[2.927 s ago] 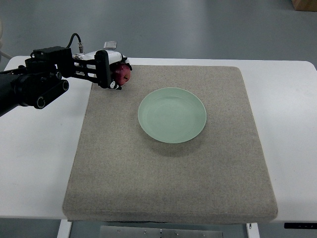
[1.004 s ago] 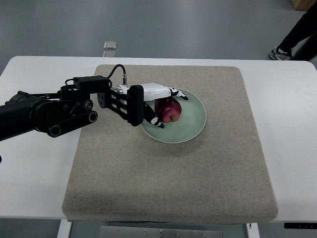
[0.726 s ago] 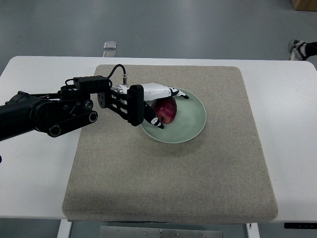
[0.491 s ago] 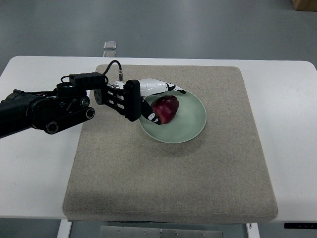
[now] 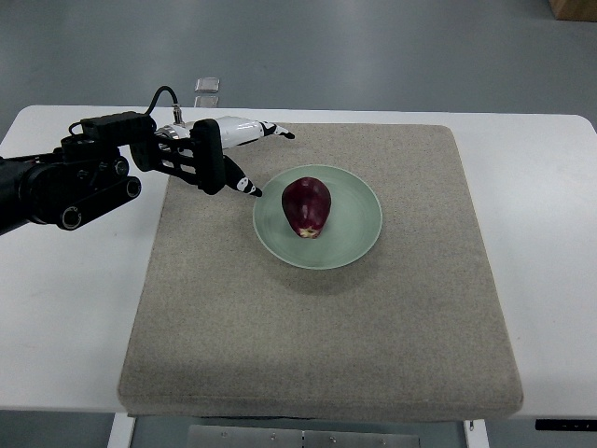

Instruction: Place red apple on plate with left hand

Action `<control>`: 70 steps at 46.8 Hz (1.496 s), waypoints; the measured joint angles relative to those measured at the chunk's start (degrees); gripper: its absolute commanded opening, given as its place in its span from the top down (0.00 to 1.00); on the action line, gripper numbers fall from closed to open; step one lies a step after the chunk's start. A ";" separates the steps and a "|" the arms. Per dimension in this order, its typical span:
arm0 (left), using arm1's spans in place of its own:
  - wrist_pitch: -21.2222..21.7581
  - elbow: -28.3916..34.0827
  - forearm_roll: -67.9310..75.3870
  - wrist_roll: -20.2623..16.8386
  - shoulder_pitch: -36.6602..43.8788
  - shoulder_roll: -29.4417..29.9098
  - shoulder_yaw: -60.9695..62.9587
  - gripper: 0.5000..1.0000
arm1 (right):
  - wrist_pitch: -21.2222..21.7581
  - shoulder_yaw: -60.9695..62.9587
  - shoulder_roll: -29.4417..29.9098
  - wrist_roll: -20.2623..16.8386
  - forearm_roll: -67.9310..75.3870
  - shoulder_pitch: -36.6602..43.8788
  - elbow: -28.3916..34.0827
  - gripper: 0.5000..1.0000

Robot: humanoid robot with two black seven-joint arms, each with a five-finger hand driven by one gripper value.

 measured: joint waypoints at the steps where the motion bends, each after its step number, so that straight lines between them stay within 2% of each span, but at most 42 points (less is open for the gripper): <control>1: 0.01 0.36 -0.09 0.00 0.00 0.00 -0.65 0.01 | 0.00 -0.01 0.00 0.00 0.00 0.01 0.00 0.07; 12: 0.04 4.92 -2.47 0.00 0.47 -0.66 -7.15 0.01 | 0.00 -0.01 0.00 0.00 0.00 0.01 0.00 0.07; 18: 0.37 5.65 -8.51 0.36 0.72 -0.85 -10.23 0.01 | 0.00 -0.01 0.00 0.00 0.00 -0.01 0.00 0.07; 25: 2.66 7.83 -21.99 1.80 0.72 -1.86 -10.69 0.01 | 0.00 0.01 0.00 0.00 0.00 0.01 0.00 0.07; 36: 6.72 11.66 -48.19 8.61 0.72 -5.10 -10.76 0.01 | 0.00 0.01 0.00 0.01 0.00 0.00 0.00 0.07; 47: 8.68 14.80 -64.71 9.83 0.61 -6.12 -13.81 0.01 | 0.00 0.00 0.00 0.00 0.00 0.01 0.00 0.07; 54: 7.64 20.02 -70.39 13.08 0.61 -7.90 -20.05 0.01 | 0.00 0.03 0.00 0.01 0.01 0.01 0.00 0.07; 58: 6.41 21.17 -72.04 13.70 1.28 -8.36 -23.02 0.01 | 0.00 0.01 0.00 0.00 0.01 0.04 0.00 0.07; 70: -6.24 22.04 -72.20 12.74 6.35 -9.00 -33.95 0.01 | 0.00 -0.02 0.00 0.00 0.01 -0.01 0.00 0.07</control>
